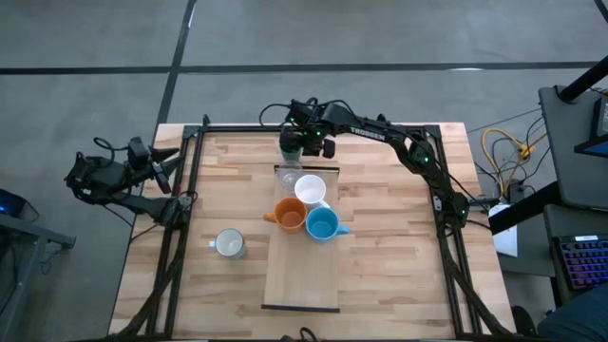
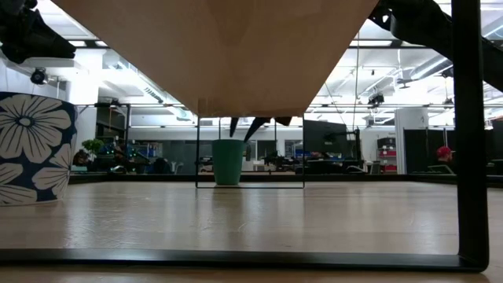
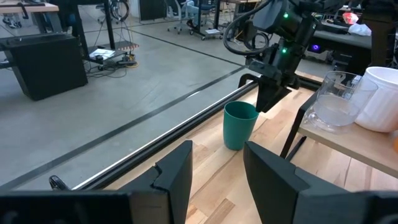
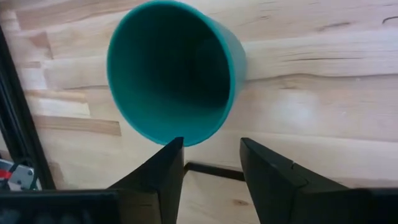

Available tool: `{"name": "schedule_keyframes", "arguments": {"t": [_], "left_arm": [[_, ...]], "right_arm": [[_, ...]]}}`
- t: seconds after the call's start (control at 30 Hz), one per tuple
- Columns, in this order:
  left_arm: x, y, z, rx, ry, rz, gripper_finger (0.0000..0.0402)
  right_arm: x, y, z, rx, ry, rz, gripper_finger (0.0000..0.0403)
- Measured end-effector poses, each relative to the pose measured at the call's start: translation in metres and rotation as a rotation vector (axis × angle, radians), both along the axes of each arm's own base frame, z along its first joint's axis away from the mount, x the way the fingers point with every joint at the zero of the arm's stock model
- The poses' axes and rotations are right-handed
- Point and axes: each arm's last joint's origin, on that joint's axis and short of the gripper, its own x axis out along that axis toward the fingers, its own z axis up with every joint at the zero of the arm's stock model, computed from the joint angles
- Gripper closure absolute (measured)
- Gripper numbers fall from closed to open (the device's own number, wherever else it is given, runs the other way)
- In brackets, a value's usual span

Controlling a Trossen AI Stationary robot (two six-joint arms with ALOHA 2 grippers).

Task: Stack small to large cups/mugs on shelf
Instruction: Put the green cup on the shelf

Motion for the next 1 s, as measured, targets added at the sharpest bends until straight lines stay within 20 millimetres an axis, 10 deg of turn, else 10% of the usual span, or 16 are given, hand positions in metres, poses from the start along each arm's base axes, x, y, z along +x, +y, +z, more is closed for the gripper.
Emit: {"name": "schedule_keyframes", "arguments": {"t": [1.0], "left_arm": [[0.0,0.0,0.0,0.0,0.001,0.0,0.0272]], "right_arm": [[0.0,-0.008,-0.014,-0.035,-0.011,0.002,0.0365]]}}
